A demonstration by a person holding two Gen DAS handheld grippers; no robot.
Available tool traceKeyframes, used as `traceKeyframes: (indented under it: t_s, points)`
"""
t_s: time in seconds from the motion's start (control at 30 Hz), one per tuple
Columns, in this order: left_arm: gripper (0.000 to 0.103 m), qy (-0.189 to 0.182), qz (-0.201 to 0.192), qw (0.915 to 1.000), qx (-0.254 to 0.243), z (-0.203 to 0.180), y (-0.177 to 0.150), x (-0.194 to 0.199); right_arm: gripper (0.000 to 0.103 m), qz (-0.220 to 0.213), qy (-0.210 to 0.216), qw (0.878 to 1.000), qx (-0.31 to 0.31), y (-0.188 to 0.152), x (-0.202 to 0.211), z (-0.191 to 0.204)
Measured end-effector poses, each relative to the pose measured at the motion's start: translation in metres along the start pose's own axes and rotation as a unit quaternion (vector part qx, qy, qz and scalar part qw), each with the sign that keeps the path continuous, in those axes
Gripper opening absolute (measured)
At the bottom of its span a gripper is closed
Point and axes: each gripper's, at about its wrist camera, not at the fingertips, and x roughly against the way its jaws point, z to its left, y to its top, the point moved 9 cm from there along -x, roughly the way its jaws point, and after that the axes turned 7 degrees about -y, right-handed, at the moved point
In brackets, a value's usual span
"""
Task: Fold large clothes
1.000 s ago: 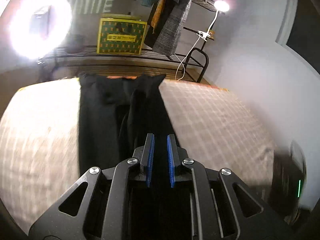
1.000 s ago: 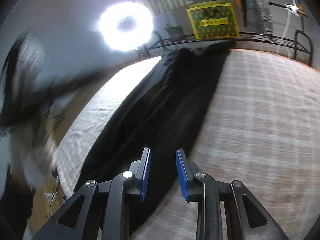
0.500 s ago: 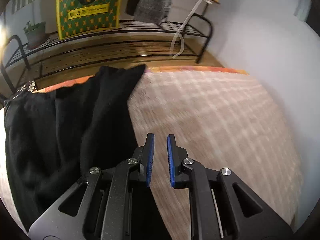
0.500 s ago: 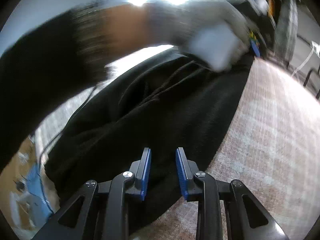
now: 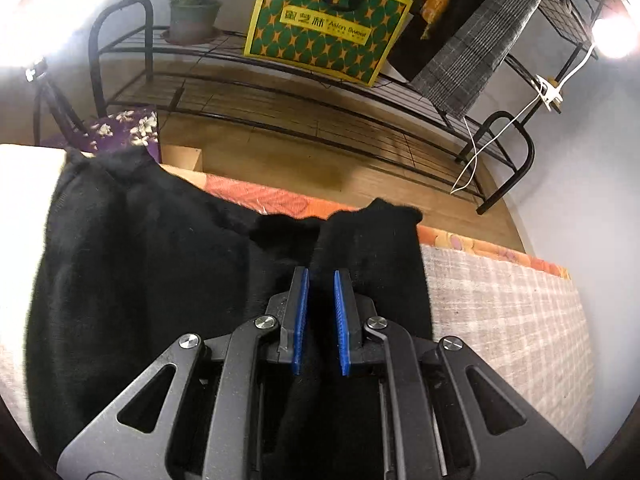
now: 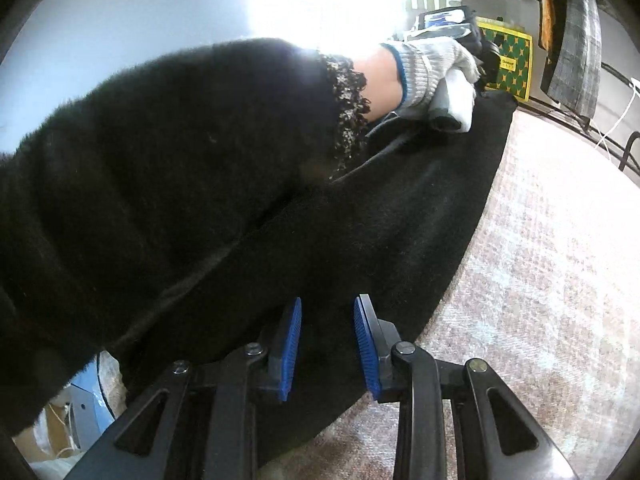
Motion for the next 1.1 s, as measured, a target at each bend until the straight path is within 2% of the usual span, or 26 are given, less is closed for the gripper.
traceKeyframes:
  t_s: [0.1, 0.17, 0.27, 0.43, 0.5, 0.57, 0.67, 0.77, 0.83, 1.0, 1.1]
  points:
    - [0.01, -0.002, -0.019, 0.9997, -0.014, -0.009, 0.01, 0.036, 0.03, 0.0, -0.003, 1.0, 0.0, 0.0, 0.001, -0.008]
    - [0.01, -0.023, -0.036, 0.9991, -0.008, -0.013, 0.015, 0.075, 0.03, 0.0, -0.001, 1.0, -0.003, 0.002, 0.0, -0.011]
    - [0.01, -0.021, -0.061, 0.9975, -0.029, -0.013, 0.018, 0.135, 0.03, -0.001, 0.002, 1.0, -0.007, 0.003, -0.003, -0.012]
    - [0.011, -0.024, -0.084, 0.9949, -0.049, 0.006, -0.004, 0.239, 0.03, -0.008, 0.003, 0.999, -0.032, -0.001, 0.007, -0.014]
    - [0.017, -0.019, -0.093, 0.9937, -0.06, 0.023, -0.018, 0.278, 0.03, -0.007, 0.015, 0.998, -0.067, -0.006, 0.017, -0.019]
    - [0.031, -0.012, -0.101, 0.9925, -0.069, 0.044, -0.038, 0.315, 0.037, -0.008, 0.018, 0.996, -0.092, -0.011, 0.028, -0.02]
    - [0.034, -0.015, -0.098, 0.9933, -0.06, 0.081, -0.079, 0.357, 0.049, -0.014, 0.008, 0.993, -0.115, -0.018, 0.049, -0.023]
    - [0.038, -0.039, -0.079, 0.9955, -0.035, 0.115, -0.133, 0.381, 0.05, -0.015, 0.009, 0.99, -0.141, -0.025, 0.065, -0.027]
    - [0.044, -0.066, -0.057, 0.9961, -0.014, 0.131, -0.179, 0.386, 0.053, -0.013, 0.021, 0.987, -0.161, -0.028, 0.072, -0.025]
    - [0.044, -0.119, 0.014, 0.9927, 0.014, 0.147, -0.274, 0.365, 0.057, -0.003, 0.038, 0.982, -0.182, -0.038, 0.076, -0.008]
    - [0.044, -0.137, 0.047, 0.9888, 0.034, 0.15, -0.311, 0.348, 0.057, 0.006, 0.043, 0.981, -0.191, -0.046, 0.072, 0.001]
